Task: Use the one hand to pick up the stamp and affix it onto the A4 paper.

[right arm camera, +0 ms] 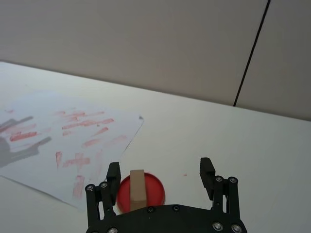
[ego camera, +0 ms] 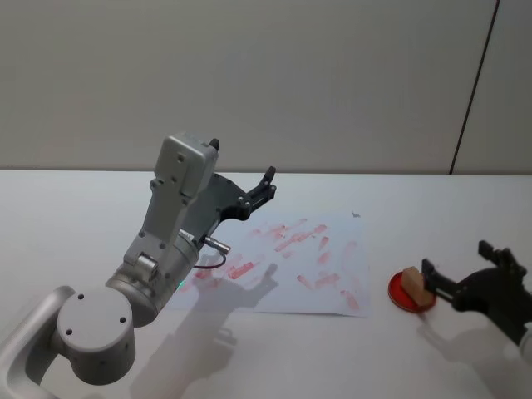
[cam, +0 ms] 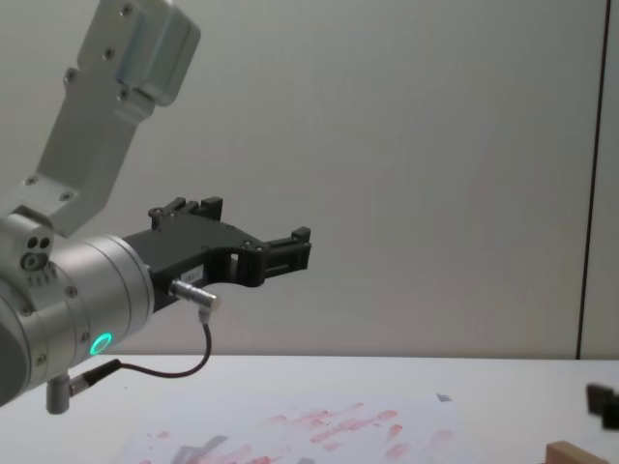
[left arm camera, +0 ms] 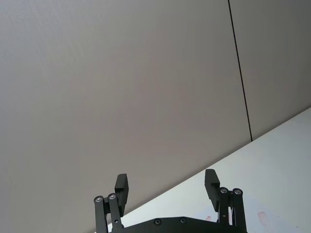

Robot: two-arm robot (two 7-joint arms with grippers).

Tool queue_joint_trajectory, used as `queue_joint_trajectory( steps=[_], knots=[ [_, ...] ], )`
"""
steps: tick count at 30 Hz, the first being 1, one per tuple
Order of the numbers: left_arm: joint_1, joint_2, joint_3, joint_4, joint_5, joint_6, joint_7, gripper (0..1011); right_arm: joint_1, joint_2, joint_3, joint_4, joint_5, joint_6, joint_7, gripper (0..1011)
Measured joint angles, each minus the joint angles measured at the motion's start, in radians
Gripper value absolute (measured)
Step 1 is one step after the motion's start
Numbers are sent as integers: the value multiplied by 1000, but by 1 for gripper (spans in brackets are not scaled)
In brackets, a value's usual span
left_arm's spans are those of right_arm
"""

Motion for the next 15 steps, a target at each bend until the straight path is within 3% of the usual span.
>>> queue_joint_trajectory(
  steps=[15],
  knots=[
    [0, 0, 0, 0, 0, 0, 0, 1002, 58, -66, -44, 95, -72, 91, 42, 1001]
  ],
)
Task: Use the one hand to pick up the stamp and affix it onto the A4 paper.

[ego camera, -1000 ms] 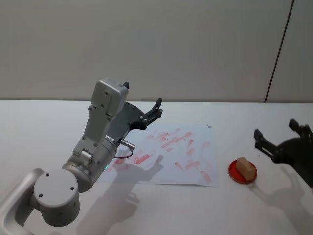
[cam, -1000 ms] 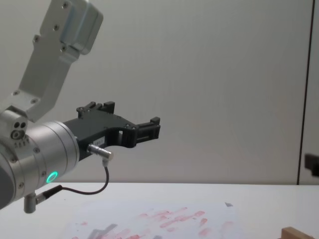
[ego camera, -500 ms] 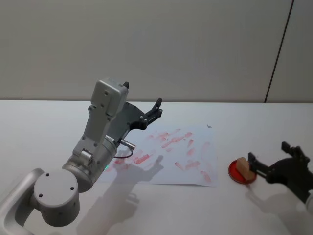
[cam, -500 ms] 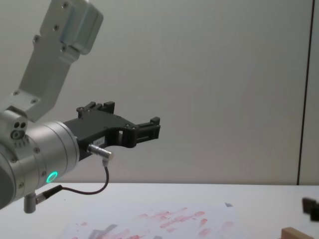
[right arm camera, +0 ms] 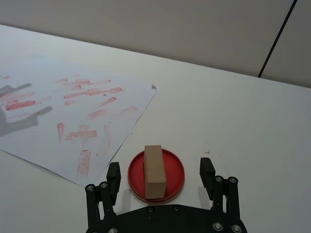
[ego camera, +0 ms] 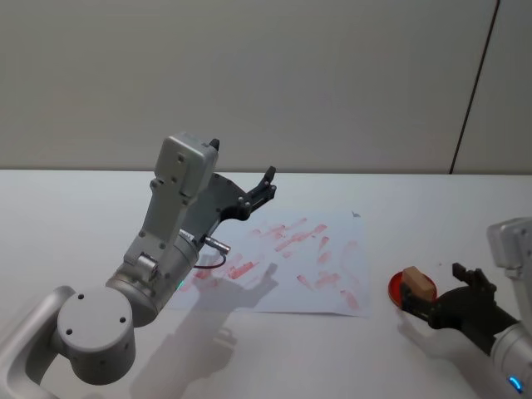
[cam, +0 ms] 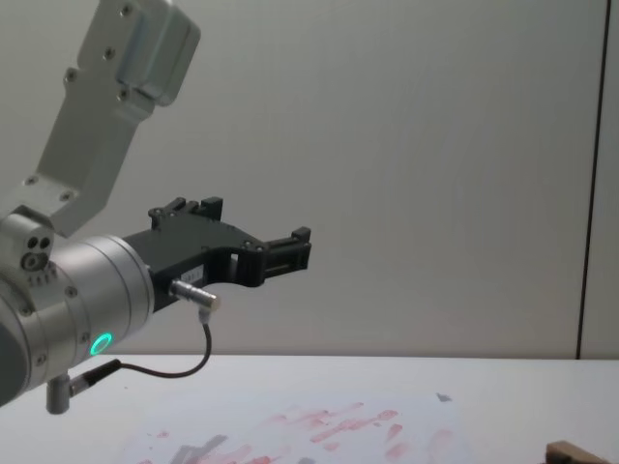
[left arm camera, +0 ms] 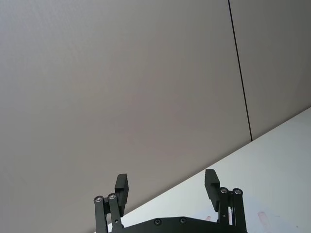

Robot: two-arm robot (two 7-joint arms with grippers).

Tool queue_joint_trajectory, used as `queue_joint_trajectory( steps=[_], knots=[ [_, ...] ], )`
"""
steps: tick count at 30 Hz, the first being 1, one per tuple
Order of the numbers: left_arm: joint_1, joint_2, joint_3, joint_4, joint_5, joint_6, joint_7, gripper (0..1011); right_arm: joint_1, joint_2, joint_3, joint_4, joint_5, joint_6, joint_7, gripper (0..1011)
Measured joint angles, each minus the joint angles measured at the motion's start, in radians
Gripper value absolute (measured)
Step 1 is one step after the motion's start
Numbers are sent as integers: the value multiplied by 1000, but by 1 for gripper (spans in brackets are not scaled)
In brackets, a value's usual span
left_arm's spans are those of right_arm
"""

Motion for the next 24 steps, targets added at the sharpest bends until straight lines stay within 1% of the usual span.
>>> queue_joint_trajectory(
  steps=[11, 17, 21, 24],
  knots=[
    [0, 0, 0, 0, 0, 0, 0, 1003, 42, -44, -19, 66, -29, 23, 5, 1001],
    [0, 0, 0, 0, 0, 0, 0, 1003, 58, -60, -25, 89, -38, 26, 10, 1001],
    [0, 0, 0, 0, 0, 0, 0, 1002, 64, -67, -28, 98, -42, 28, 11, 961],
    [0, 0, 0, 0, 0, 0, 0, 1002, 68, -71, -29, 102, -44, 28, 12, 886]
  ],
)
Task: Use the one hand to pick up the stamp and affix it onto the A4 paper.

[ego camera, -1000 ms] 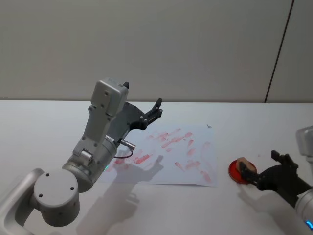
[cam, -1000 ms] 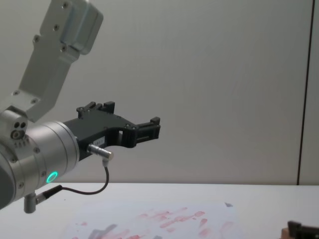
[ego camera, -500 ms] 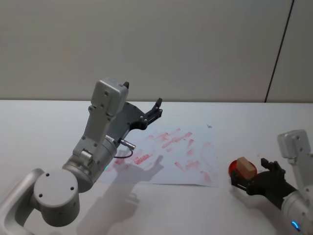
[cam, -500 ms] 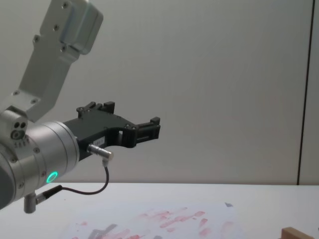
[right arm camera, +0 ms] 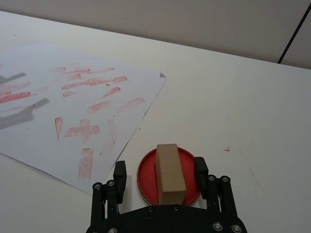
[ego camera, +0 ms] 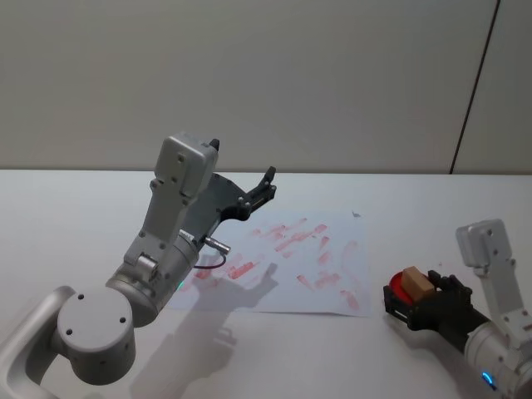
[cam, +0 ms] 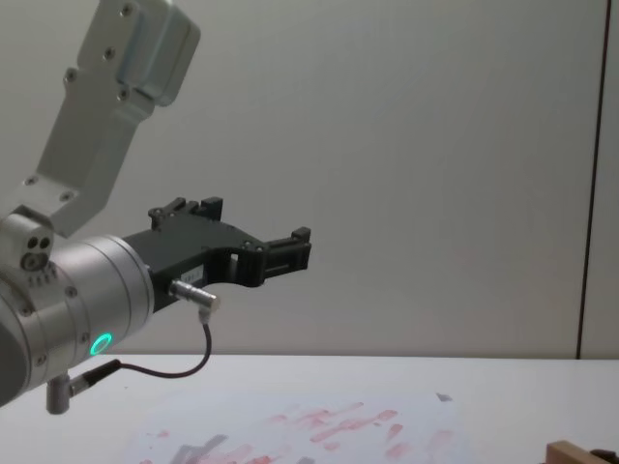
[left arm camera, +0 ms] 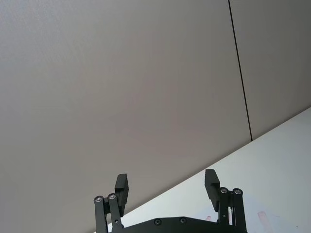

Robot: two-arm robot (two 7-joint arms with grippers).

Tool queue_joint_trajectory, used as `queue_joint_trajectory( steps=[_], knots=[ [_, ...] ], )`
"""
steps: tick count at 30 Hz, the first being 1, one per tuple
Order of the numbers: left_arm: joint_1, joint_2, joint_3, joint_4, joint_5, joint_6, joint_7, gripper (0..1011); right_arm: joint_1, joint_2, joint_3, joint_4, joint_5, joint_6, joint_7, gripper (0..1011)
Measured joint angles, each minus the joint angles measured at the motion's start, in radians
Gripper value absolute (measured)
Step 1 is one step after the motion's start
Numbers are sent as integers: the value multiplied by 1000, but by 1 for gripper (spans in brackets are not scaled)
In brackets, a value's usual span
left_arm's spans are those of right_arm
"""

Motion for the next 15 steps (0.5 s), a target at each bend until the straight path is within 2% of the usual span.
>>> queue_joint_trajectory(
  steps=[1, 8, 9, 10, 15],
  knots=[
    [0, 0, 0, 0, 0, 0, 0, 1002, 2, -2, -1, 3, -1, 0, 1, 836],
    [0, 0, 0, 0, 0, 0, 0, 1002, 8, -8, -3, 10, -4, 1, 2, 648],
    [0, 0, 0, 0, 0, 0, 0, 1002, 9, -9, -3, 12, -5, 1, 2, 589],
    [0, 0, 0, 0, 0, 0, 0, 1002, 9, -9, -3, 12, -5, 2, 2, 589],
    [0, 0, 0, 0, 0, 0, 0, 1002, 11, -11, -4, 15, -6, 2, 3, 426]
  ],
)
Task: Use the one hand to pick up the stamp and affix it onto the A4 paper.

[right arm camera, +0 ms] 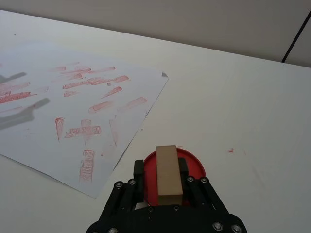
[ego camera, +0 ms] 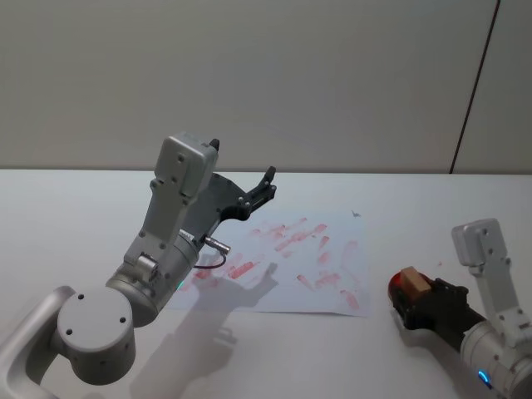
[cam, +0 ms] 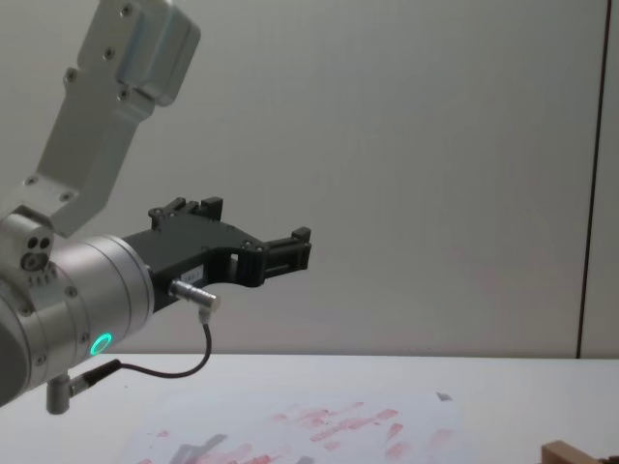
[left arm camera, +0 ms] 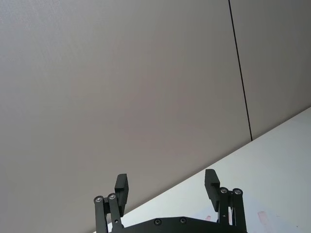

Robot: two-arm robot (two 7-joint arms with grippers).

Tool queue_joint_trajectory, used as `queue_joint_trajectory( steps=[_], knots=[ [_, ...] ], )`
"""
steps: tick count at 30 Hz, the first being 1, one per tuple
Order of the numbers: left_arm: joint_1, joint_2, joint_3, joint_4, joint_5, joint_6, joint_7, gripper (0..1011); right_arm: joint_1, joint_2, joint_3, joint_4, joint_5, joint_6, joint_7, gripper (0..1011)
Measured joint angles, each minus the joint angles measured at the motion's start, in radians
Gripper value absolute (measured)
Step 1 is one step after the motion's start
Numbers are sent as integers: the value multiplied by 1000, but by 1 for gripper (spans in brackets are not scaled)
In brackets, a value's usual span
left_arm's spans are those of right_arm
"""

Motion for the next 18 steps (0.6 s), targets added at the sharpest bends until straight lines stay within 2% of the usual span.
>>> queue_joint_trajectory(
  steps=[1, 6, 18],
  knots=[
    [0, 0, 0, 0, 0, 0, 0, 1003, 0, -1, 0, 1, 0, 0, 0, 364],
    [0, 0, 0, 0, 0, 0, 0, 1002, 1, -2, -1, 2, -1, 0, 1, 234],
    [0, 0, 0, 0, 0, 0, 0, 1002, 15, -8, 3, -6, -2, -32, 10, 220]
  ],
)
